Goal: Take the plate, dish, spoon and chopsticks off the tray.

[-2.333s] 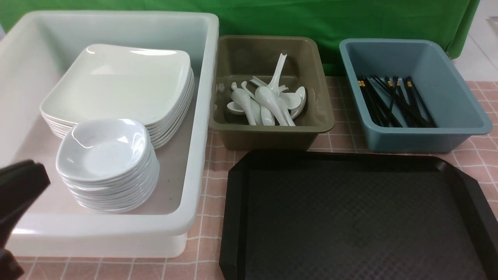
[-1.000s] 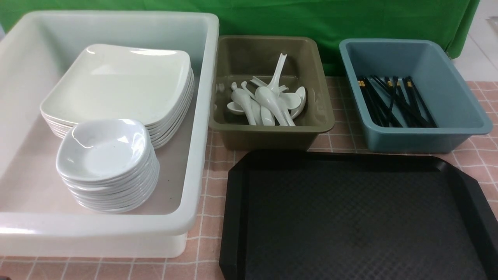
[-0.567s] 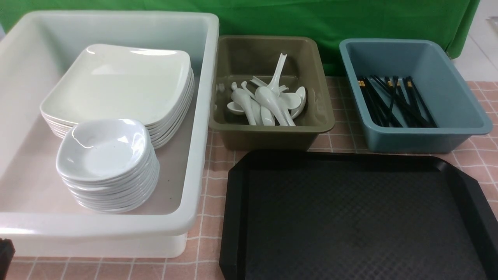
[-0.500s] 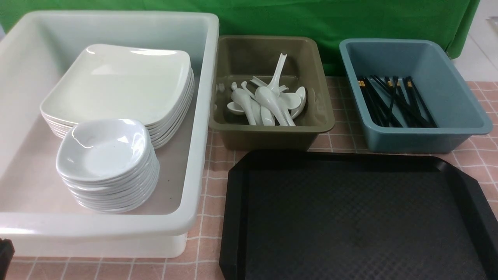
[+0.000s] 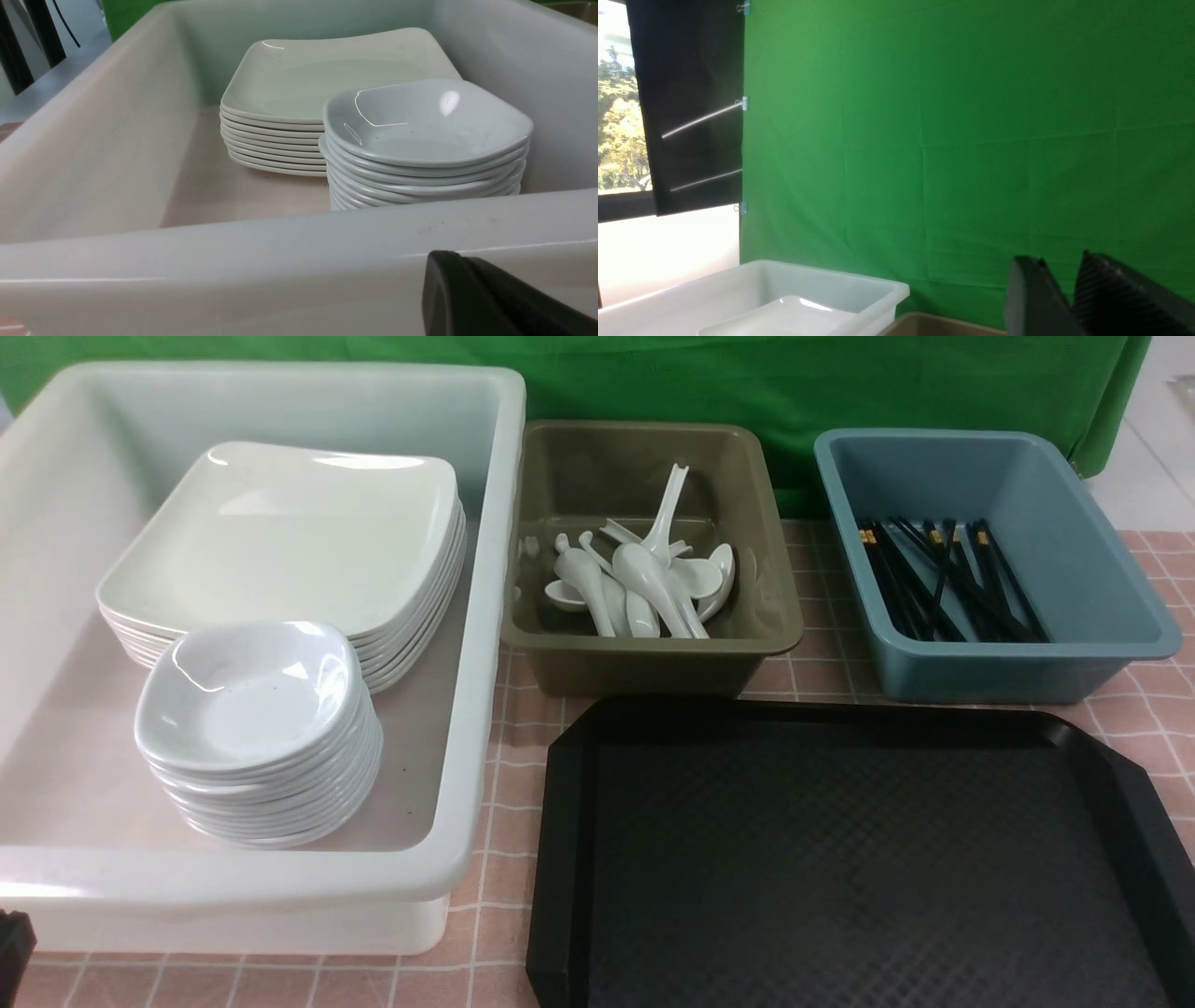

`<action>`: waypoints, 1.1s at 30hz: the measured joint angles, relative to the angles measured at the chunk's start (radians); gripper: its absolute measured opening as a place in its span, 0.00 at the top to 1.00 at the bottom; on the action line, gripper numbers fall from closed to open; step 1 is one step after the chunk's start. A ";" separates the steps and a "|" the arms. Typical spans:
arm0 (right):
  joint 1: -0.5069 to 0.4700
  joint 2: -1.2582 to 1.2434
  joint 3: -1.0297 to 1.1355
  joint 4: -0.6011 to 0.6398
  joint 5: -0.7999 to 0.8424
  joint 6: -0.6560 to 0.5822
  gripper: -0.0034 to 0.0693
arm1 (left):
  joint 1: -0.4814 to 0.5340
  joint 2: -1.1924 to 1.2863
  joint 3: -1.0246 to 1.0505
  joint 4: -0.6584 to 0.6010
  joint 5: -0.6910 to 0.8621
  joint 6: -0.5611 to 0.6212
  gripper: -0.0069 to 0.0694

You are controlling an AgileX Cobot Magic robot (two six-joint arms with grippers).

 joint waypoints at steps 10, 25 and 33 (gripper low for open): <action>0.000 0.010 0.000 0.251 0.004 -0.203 0.63 | 0.000 0.000 0.000 0.000 0.001 0.000 0.90; -0.140 0.040 0.121 0.505 0.123 -0.466 0.62 | 0.000 0.000 0.000 0.000 0.001 0.000 0.90; -0.518 -0.017 0.488 0.506 0.179 -0.496 0.62 | 0.000 0.000 0.001 0.000 0.001 0.000 0.90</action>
